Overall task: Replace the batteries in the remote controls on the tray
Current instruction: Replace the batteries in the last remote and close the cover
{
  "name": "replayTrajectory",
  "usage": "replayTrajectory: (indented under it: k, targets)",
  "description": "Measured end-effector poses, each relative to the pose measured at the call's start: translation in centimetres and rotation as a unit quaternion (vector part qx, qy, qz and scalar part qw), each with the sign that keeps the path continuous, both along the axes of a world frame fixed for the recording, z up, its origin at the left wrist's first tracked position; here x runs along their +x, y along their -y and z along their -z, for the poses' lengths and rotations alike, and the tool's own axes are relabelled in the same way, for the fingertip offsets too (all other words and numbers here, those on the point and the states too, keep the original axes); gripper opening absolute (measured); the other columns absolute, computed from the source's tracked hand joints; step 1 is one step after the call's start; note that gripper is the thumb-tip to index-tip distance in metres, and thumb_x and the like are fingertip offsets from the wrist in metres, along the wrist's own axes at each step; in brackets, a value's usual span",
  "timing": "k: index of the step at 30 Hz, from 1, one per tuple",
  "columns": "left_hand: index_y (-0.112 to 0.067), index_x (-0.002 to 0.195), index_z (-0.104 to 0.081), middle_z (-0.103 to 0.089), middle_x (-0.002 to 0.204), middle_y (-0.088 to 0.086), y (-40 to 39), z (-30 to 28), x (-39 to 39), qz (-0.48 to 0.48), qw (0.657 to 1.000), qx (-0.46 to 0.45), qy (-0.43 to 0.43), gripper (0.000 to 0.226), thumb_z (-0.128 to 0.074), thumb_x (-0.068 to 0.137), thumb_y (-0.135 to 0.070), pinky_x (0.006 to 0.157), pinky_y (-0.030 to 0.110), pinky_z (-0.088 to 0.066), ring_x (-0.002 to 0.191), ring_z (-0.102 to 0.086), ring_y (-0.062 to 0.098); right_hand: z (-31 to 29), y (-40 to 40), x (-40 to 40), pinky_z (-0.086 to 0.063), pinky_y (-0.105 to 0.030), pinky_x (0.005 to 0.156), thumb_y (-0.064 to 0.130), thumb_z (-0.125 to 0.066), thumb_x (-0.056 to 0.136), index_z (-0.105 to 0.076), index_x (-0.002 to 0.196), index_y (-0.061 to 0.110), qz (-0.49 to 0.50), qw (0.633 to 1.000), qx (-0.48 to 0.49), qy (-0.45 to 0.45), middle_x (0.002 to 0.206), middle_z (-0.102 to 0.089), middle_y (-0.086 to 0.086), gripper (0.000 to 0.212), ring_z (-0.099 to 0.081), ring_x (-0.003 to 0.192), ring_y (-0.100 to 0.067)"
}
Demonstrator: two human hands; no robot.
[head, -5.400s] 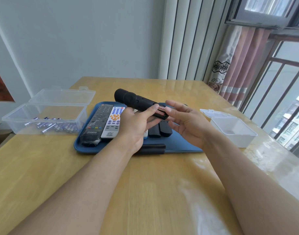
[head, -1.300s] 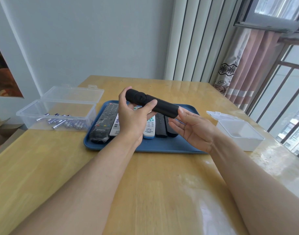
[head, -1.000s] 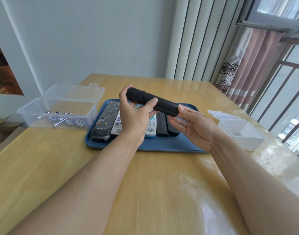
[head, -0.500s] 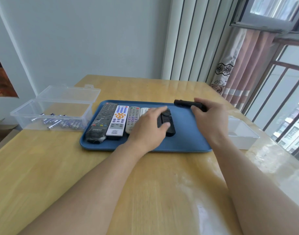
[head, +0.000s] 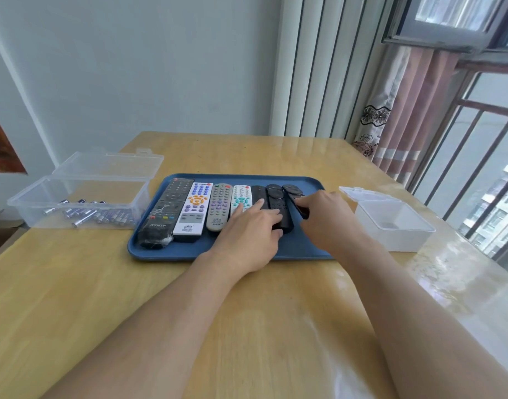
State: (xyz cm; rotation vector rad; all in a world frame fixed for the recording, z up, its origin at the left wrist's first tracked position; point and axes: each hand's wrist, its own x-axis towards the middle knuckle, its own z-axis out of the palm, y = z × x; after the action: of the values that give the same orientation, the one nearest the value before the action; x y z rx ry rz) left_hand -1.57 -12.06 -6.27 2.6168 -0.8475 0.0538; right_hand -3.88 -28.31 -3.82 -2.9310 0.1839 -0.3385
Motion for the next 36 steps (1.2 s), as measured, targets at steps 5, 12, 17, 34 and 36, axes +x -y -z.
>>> replayTrajectory:
  k: [5, 12, 17, 34, 36]
  targets:
    - [-0.021, 0.148, -0.051, -0.037, 0.162, -0.011, 0.0, 0.0, 0.0, -0.002, 1.0, 0.004, 0.003, 0.041, -0.043, 0.108, -0.026, 0.127, 0.042, -0.008, 0.156, -0.015, 0.015, -0.1, -0.6, -0.5, -0.029, -0.023, 0.045, -0.003, -0.052, 0.082, -0.066, 0.091, 0.008, -0.019, 0.998, -0.039, -0.037, 0.082, -0.062, -0.008, 0.02, -0.046, 0.065, -0.019]
    - [-0.022, 0.135, -0.06, -0.041, 0.159, -0.012, 0.0, 0.2, 0.0, -0.004, 1.0, 0.002, 0.002, 0.033, -0.041, 0.108, -0.025, 0.127, 0.042, -0.01, 0.155, -0.018, 0.016, 0.1, -0.6, -0.5, -0.058, -0.04, 0.083, 0.002, -0.053, 0.084, -0.069, 0.118, 0.01, -0.017, 0.997, -0.022, -0.069, 0.121, -0.068, -0.01, 0.038, -0.064, 0.106, -0.029]
    - [-0.022, 0.141, -0.057, -0.041, 0.159, -0.011, -0.1, 0.3, 0.0, -0.005, 1.0, -0.009, 0.006, 0.036, -0.042, 0.108, -0.025, 0.127, 0.041, -0.008, 0.155, -0.017, 0.015, -0.3, -0.6, -0.9, -0.038, -0.026, 0.048, 0.001, -0.051, 0.085, -0.066, 0.123, 0.016, -0.031, 0.995, -0.036, -0.086, 0.096, -0.064, -0.006, 0.043, -0.056, 0.079, -0.023]
    - [-0.023, 0.149, -0.05, -0.048, 0.154, -0.011, 5.2, -0.1, -3.7, 0.093, 0.966, -0.2, 0.133, 0.058, -0.06, 0.096, -0.045, 0.124, 0.024, -0.018, 0.15, -0.026, 0.001, -2.2, 14.4, -4.6, -0.05, -0.035, 0.093, 0.049, -0.069, 0.089, -0.064, 0.131, 0.023, 0.192, 0.921, 0.329, 0.082, 0.128, -0.068, 0.002, 0.049, -0.062, 0.114, -0.02]
    - [-0.026, 0.158, -0.032, -0.031, 0.163, -0.014, 7.3, -1.3, -4.6, 0.068, 0.978, -0.193, 0.028, 0.075, -0.062, 0.094, -0.054, 0.125, 0.028, -0.018, 0.152, -0.016, -0.001, -0.8, 15.4, -4.6, -0.052, -0.038, 0.092, 0.062, -0.069, 0.082, -0.067, 0.128, 0.027, 0.185, 0.903, 0.383, 0.056, 0.122, -0.068, 0.004, 0.058, -0.063, 0.108, -0.019]
